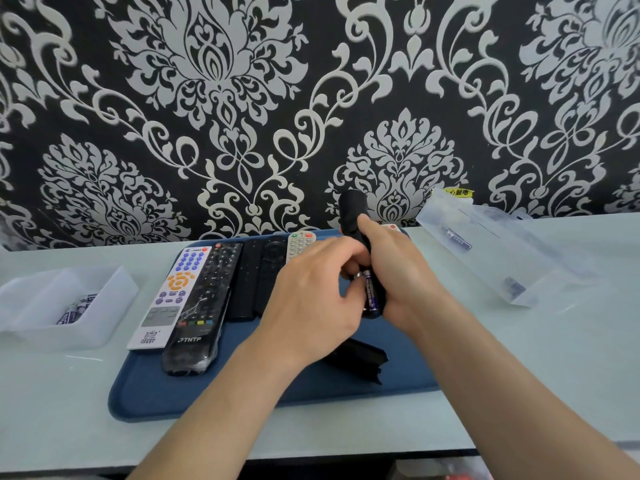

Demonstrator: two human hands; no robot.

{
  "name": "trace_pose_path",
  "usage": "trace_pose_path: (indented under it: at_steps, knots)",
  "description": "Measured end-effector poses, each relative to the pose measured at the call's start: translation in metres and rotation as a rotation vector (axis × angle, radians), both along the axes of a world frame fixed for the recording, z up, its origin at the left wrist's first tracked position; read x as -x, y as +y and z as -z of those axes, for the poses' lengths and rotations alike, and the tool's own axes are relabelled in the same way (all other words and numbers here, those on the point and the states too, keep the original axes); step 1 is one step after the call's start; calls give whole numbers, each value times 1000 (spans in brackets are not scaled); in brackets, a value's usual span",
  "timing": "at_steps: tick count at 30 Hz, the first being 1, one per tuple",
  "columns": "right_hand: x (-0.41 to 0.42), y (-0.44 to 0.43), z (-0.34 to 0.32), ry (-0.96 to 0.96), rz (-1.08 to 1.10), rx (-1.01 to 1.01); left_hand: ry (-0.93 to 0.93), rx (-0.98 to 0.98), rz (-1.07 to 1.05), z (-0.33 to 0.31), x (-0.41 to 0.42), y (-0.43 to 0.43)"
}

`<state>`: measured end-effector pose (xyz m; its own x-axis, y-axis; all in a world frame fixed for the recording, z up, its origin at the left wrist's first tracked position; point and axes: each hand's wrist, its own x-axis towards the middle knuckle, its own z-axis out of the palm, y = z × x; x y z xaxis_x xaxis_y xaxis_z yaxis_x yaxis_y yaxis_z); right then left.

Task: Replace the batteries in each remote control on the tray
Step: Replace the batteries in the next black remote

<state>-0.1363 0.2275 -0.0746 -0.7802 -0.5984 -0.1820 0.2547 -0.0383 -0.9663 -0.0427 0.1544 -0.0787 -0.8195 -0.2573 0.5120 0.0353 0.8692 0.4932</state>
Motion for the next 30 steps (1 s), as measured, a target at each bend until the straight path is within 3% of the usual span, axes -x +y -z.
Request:
trace_pose_path:
  at_steps: [6, 9, 11, 15, 17, 19, 22, 24, 26, 28, 30]
  knots:
    - [-6, -1, 0, 30, -66, -21, 20, -105, 13, -1, -1, -4]
    - [-1, -2, 1, -127, -49, 13, 44, -234, 22, -1, -2, -2]
    - [1, -3, 1, -268, -46, 82, 84, -470, 32, -3, -2, -1]
    - [7, -1, -3, -511, -156, 271, 227, -1210, 130, -12, -1, -5]
    - [10, 6, -8, -512, -253, 256, 233, -1318, 125, -14, -1, -11]
    - [10, 12, -13, -373, -341, 185, 227, -1018, 53, -15, -4, -18]
    - [11, 20, -20, -97, -507, 116, 125, -99, -33, -16, -12, -24]
    - [13, 26, -22, 75, -569, 54, 31, 229, -47, -18, -14, -30]
    - [17, 30, -22, 165, -548, 22, -40, 264, -57, -18, -16, -36]
    - [21, 32, -23, 136, -471, 59, -76, 231, -120, -20, -19, -38]
    - [25, 33, -23, 100, -389, 136, -91, 76, -191, -22, -20, -36]
